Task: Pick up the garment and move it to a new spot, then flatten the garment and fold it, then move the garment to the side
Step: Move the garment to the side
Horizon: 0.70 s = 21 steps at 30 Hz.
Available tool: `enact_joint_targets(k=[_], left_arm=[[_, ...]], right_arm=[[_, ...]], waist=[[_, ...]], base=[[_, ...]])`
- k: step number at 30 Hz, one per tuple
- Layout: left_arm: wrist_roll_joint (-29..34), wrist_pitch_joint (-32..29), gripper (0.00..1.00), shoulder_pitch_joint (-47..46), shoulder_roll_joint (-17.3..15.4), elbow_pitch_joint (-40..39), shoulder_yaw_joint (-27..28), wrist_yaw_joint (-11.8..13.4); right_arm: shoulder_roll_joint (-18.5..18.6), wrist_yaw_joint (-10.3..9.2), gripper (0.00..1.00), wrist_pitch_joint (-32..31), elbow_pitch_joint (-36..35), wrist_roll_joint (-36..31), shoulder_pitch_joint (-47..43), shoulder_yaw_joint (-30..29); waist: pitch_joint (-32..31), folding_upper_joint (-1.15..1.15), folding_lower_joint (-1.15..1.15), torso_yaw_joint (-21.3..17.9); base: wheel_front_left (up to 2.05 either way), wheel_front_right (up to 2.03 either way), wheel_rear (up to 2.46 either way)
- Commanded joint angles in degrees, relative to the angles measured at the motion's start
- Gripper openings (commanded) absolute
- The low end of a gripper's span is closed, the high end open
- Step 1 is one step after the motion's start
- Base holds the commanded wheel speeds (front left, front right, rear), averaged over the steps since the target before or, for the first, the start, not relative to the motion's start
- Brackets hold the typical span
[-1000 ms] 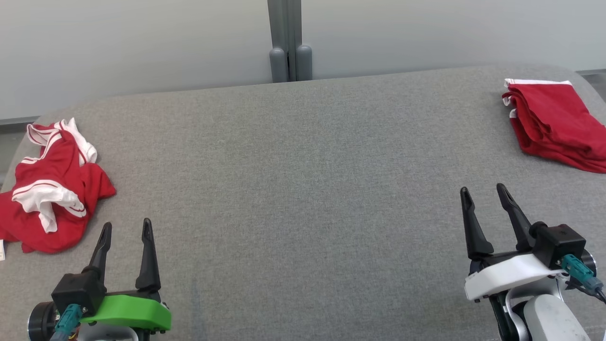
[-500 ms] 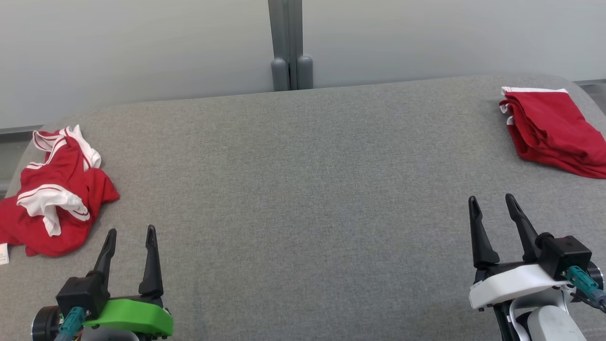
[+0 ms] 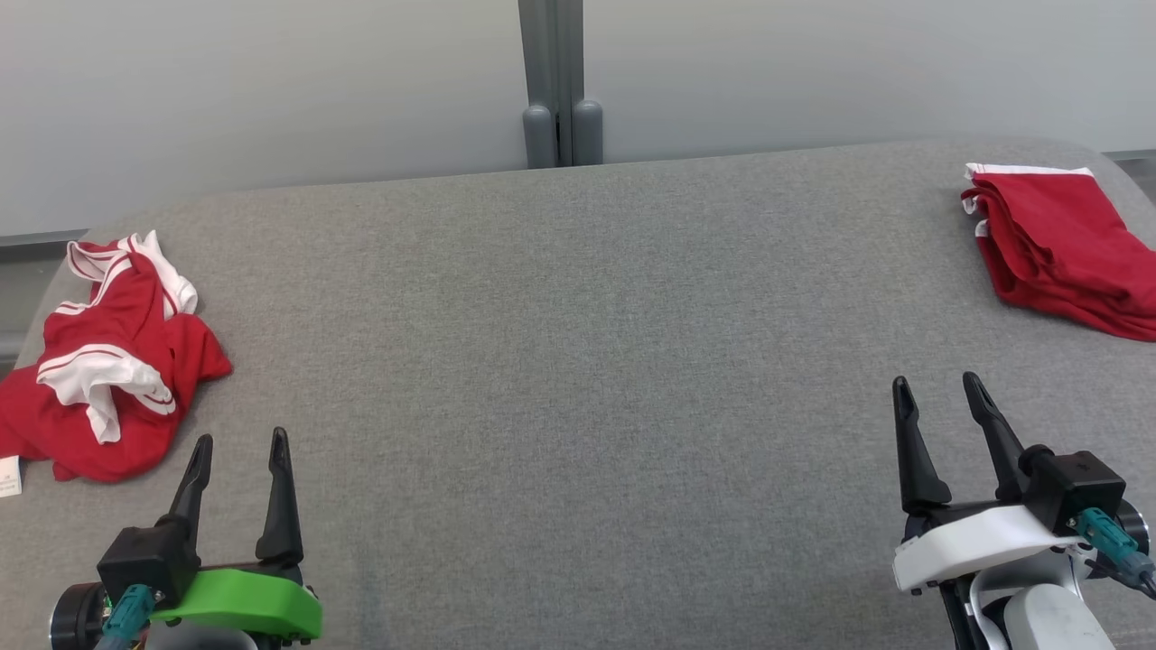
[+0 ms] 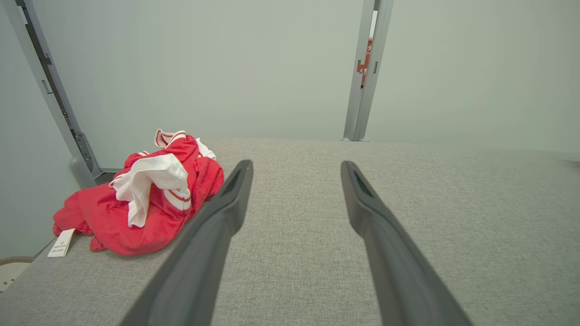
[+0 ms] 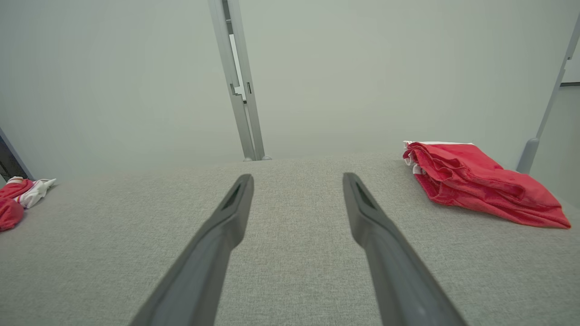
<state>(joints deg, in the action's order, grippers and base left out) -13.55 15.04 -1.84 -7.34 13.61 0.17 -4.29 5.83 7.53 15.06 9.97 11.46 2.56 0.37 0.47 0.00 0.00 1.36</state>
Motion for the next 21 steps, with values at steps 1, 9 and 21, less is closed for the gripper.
enact_joint_targets(k=[1, 9, 21], left_arm=[[-0.33, 0.17, 1.0, -0.12, -0.53, 0.02, 0.28, 0.3], [-0.87, 0.12, 1.0, -0.25, -1.13, -0.56, 0.96, 1.19], [-1.66, -0.3, 1.0, 0.88, -2.06, -1.26, 1.86, 2.39]], right_arm=[[-0.12, -0.08, 1.0, 0.15, 0.23, -0.15, -0.75, -0.15], [-0.27, -0.08, 1.0, 0.15, 0.78, -0.1, -0.48, 0.81], [0.01, -0.08, 1.0, 0.15, 2.18, -0.03, -0.01, 2.11]], waist=[[-0.05, 0.0, 0.0, 0.23], [0.57, 0.0, 0.0, 3.08], [0.96, 0.0, 0.0, 12.5]], base=[[0.0, 0.0, 0.0], [0.0, 0.0, 0.0], [0.0, 0.0, 0.0]])
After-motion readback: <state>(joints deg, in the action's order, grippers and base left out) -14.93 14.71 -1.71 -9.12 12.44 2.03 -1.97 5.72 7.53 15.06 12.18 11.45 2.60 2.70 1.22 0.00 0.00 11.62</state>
